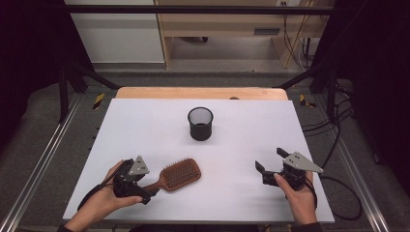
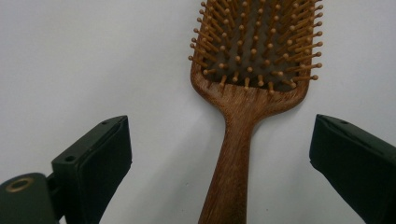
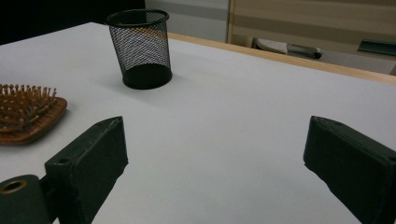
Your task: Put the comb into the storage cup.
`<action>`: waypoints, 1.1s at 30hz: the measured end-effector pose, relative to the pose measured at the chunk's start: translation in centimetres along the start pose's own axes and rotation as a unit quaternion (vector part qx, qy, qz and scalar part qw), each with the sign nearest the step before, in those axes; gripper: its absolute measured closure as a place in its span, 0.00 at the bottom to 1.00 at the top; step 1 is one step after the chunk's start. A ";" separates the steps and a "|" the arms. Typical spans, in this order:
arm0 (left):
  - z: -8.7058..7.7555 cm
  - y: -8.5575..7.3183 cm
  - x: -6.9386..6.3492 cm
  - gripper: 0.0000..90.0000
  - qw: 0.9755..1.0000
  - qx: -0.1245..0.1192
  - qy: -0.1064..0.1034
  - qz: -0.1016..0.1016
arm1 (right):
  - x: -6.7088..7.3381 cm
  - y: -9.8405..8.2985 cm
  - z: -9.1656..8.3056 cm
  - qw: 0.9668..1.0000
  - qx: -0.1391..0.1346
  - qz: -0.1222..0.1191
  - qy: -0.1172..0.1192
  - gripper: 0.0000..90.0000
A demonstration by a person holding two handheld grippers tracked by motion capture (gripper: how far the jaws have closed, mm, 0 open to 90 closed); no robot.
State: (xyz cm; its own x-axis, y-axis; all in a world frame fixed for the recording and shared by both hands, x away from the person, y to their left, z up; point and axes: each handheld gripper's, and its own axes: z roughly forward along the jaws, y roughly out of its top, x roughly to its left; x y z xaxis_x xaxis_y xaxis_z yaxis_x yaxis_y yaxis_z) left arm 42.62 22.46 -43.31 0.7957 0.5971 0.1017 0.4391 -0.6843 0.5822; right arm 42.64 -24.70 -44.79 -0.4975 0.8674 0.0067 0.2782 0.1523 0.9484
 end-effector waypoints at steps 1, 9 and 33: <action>0.2 0.0 0.0 0.08 1.000 0.002 -0.005 0.002 | 0.0 0.0 0.1 1.000 0.002 0.001 0.001 0.07; 1.8 0.0 0.3 0.20 0.999 0.032 -0.028 0.019 | 0.0 -0.1 0.2 1.000 0.005 0.003 0.004 0.07; 2.6 1.2 0.2 0.69 0.990 0.108 -0.067 0.054 | -0.1 -0.3 0.4 1.000 0.010 0.007 0.011 0.08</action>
State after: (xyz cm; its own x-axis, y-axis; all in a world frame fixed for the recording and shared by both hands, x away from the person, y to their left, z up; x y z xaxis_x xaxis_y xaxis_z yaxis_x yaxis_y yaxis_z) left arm 44.40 20.72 -44.66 0.8849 0.4643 0.0369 0.4161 -0.8237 0.3852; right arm 42.92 -24.61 -45.17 -0.5118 0.8586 0.0281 0.3019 0.1492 0.9416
